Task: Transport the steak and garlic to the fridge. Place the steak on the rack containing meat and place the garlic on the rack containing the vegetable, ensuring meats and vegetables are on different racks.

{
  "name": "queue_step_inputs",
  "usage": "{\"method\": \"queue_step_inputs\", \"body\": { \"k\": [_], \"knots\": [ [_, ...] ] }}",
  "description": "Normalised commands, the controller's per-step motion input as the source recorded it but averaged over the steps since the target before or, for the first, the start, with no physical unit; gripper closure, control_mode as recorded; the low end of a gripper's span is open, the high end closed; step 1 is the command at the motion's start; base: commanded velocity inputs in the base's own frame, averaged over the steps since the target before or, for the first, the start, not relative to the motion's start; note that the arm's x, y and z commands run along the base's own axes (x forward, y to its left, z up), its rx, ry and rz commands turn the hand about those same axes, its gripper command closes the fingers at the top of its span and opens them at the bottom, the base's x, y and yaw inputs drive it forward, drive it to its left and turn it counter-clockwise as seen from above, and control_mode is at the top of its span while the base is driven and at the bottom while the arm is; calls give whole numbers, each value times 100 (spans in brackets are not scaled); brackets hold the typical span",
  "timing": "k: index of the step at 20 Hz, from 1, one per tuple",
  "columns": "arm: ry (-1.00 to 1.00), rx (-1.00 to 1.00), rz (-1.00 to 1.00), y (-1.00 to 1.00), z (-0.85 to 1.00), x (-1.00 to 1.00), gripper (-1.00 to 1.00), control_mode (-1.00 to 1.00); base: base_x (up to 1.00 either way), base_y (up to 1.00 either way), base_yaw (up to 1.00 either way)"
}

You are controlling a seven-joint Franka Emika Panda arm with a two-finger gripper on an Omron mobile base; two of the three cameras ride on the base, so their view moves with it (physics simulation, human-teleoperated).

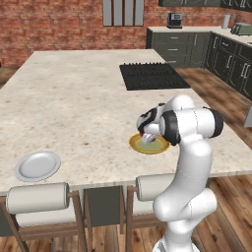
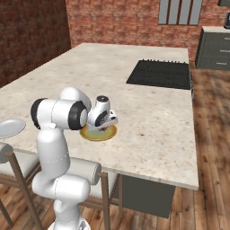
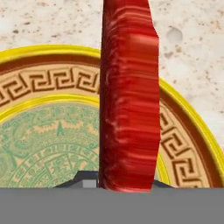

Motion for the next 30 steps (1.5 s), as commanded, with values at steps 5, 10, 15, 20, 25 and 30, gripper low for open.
{"method": "queue_step_inputs", "body": {
  "k": [5,10,15,20,25,30],
  "knots": [
    [-9,0,0,11,0,26,100,-100,0,0,0],
    [-10,0,0,3,3,-3,100,-100,0,0,0],
    [-7,0,-6,-15,51,-83,100,-100,0,0,0],
    [-8,1,-8,-37,65,-100,100,-100,0,0,0],
    [0,5,-8,-28,81,-100,100,-100,0,0,0],
    [0,6,-4,-13,97,-100,100,-100,0,0,0]
  ]
}}
